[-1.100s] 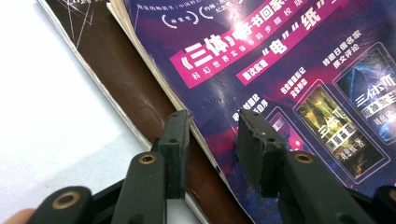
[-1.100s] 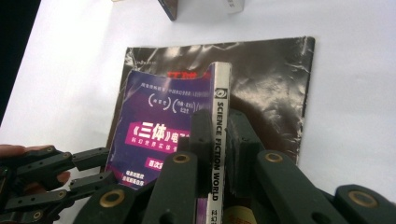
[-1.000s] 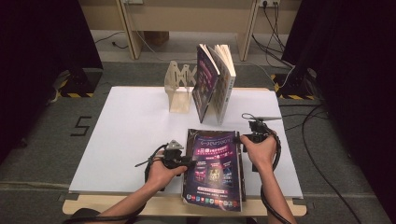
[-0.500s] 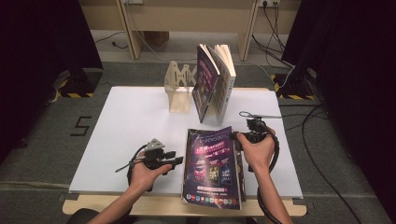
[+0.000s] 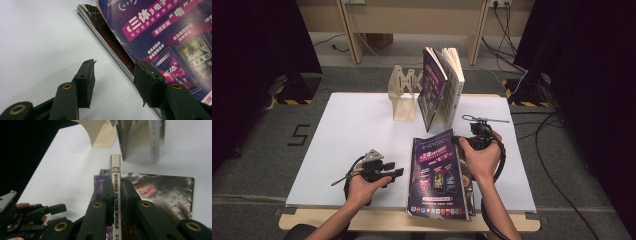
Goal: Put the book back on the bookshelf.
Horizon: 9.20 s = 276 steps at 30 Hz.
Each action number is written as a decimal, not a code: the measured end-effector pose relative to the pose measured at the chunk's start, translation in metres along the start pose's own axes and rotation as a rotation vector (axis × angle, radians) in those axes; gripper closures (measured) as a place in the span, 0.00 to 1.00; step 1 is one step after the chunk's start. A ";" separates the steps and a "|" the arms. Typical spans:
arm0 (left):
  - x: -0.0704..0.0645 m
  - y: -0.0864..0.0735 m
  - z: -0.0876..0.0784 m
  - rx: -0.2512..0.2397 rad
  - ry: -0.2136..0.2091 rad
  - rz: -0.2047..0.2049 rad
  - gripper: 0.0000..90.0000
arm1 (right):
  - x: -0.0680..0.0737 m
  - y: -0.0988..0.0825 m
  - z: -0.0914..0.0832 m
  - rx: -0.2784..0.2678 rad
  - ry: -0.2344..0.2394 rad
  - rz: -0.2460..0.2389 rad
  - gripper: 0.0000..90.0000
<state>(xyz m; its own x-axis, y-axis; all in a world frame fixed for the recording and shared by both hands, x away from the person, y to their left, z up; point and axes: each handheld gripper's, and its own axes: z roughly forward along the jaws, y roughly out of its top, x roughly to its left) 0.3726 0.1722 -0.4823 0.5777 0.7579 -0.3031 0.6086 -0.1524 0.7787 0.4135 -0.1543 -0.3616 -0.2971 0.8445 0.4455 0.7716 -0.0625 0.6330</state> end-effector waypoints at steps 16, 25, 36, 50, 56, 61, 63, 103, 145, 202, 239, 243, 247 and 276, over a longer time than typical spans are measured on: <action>0.003 0.000 -0.003 -0.005 0.005 -0.011 0.56 | 0.024 0.013 0.001 -0.062 0.058 -0.023 0.93; 0.005 0.000 -0.004 -0.012 0.008 -0.018 0.56 | 0.032 0.019 0.000 -0.099 0.084 -0.029 0.93; 0.006 0.000 -0.005 -0.015 0.015 -0.023 0.56 | 0.041 0.028 -0.009 -0.186 0.097 -0.030 0.93; 0.007 0.000 -0.006 -0.013 0.016 -0.025 0.56 | 0.054 0.042 -0.016 -0.285 0.088 -0.059 0.93; 0.009 0.000 -0.007 -0.018 0.018 -0.026 0.56 | 0.058 0.046 -0.014 -0.301 0.082 -0.066 0.93; 0.011 0.000 -0.007 -0.021 0.022 -0.027 0.56 | 0.058 0.050 -0.010 -0.316 0.081 -0.065 0.93; 0.012 0.000 -0.008 -0.020 0.022 -0.025 0.56 | 0.058 0.053 -0.009 -0.320 0.087 -0.066 0.93; 0.015 -0.001 -0.007 -0.023 0.023 -0.038 0.56 | 0.067 0.087 0.005 -0.445 0.053 -0.069 0.93; 0.017 -0.002 -0.007 -0.021 0.021 -0.040 0.56 | 0.075 0.122 0.029 -0.503 -0.008 -0.078 0.93; 0.021 -0.001 -0.009 -0.022 0.022 -0.046 0.56 | 0.091 0.166 0.078 -0.560 -0.135 -0.160 0.93; 0.015 -0.003 -0.007 -0.013 0.013 -0.034 0.56 | 0.084 0.055 0.031 -0.531 -0.282 -0.298 0.92; 0.015 -0.003 -0.006 -0.011 0.014 -0.036 0.56 | 0.080 0.050 0.027 -0.524 -0.282 -0.294 0.92; 0.014 -0.003 -0.005 -0.011 0.012 -0.035 0.56 | 0.075 0.049 0.024 -0.510 -0.278 -0.287 0.91; 0.013 -0.003 -0.003 -0.009 0.008 -0.035 0.56 | 0.052 0.098 0.027 -0.241 -0.296 -0.235 0.90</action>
<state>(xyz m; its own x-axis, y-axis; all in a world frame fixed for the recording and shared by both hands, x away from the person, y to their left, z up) 0.3772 0.1844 -0.4871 0.5521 0.7675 -0.3259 0.6231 -0.1199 0.7729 0.4890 -0.1023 -0.2937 -0.2476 0.9643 0.0936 0.5391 0.0568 0.8403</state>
